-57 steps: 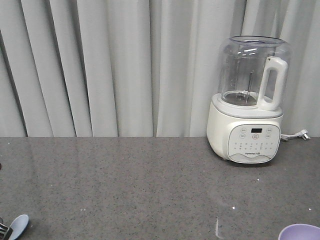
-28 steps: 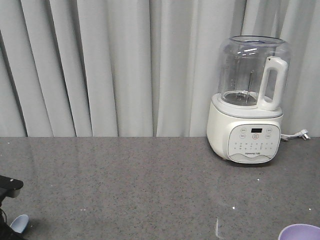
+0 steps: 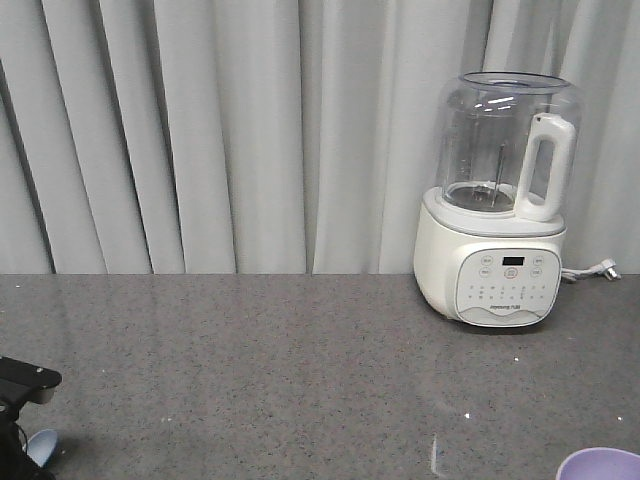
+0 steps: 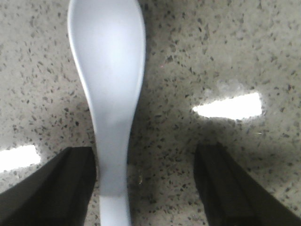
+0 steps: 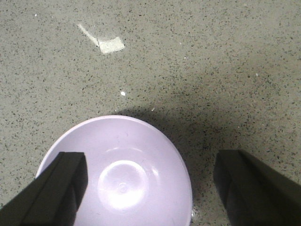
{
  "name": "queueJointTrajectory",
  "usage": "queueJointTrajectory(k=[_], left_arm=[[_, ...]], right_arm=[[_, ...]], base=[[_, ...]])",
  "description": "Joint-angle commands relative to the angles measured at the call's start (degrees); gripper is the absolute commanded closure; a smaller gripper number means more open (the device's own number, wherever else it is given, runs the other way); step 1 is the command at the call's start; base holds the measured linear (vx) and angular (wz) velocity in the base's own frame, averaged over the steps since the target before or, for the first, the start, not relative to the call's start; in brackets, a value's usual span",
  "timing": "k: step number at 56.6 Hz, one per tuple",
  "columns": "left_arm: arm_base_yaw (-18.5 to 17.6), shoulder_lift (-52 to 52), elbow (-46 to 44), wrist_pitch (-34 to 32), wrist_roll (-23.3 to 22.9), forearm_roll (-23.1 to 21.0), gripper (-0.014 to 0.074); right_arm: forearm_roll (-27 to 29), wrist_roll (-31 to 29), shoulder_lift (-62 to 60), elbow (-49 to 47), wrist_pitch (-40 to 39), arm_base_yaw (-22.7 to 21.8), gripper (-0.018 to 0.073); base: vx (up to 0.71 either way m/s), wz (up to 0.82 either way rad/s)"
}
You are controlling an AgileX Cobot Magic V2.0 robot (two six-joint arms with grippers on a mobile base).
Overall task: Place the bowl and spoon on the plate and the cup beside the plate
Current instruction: 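Close the left gripper on the spoon handle, right on the bowl rim, then lift the spoon with the left gripper and bowl with the right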
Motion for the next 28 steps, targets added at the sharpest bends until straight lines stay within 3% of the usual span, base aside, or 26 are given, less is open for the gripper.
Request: queueJointTrajectory(k=[1, 8, 22, 28], left_arm=[[-0.05, -0.25, -1.07, -1.52, 0.04, -0.02, 0.0058], [-0.05, -0.06, -1.07, -1.33, 0.04, -0.40, 0.0185], [-0.05, 0.77, -1.07, 0.12, 0.92, -3.37, 0.0601], [-0.05, 0.82, -1.07, 0.53, 2.80, -5.69, 0.0606]], right_arm=[[-0.07, -0.63, -1.35, -1.62, -3.01, -0.28, -0.0033], [-0.07, -0.63, -1.35, -1.62, -2.86, -0.28, -0.0033], [-0.07, -0.63, -1.35, -1.62, -2.55, -0.28, -0.0007], [-0.07, -0.63, -1.53, -1.62, -2.33, -0.28, 0.0007]], base=[[0.00, 0.00], [0.00, 0.00], [0.00, 0.00], [0.00, 0.00]])
